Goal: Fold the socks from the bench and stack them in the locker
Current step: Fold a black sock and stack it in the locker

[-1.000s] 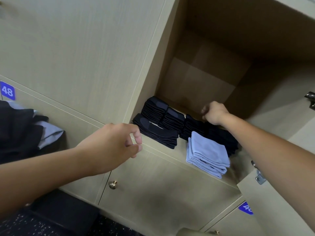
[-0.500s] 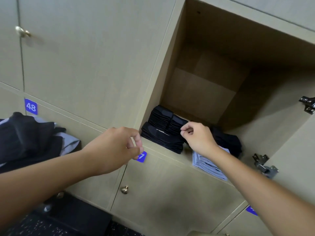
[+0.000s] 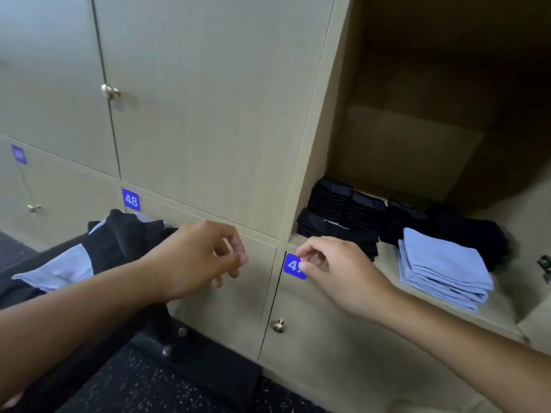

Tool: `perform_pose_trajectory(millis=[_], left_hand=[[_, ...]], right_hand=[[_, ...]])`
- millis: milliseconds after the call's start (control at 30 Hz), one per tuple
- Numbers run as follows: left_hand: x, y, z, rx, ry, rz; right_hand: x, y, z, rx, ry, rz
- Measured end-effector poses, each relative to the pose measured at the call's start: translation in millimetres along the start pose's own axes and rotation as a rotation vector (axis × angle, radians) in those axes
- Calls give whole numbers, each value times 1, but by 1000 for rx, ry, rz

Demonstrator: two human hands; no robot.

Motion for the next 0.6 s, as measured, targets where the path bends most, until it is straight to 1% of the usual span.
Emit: perform_pose_trajectory(millis=[233,500,600], left_hand=[[36,-6,-36,94,-20,69],[97,-12,-96,240,16,280],[108,-11,-122,297,-98,335]], right_hand=[[-27,-10,-28,82,-87,-57],[-53,-25,-41,170,-87,-134],[-59,-27,-44,198,-88,-151]])
Point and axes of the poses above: each hand's wrist, its own y-axis away from the middle knuckle, its own x-axis out of the back of the hand, z = x × y, the point moved 6 cm from there along -y, towards the middle knuckle, and after that the axes turned 14 degrees about x, right-handed, at the moved point
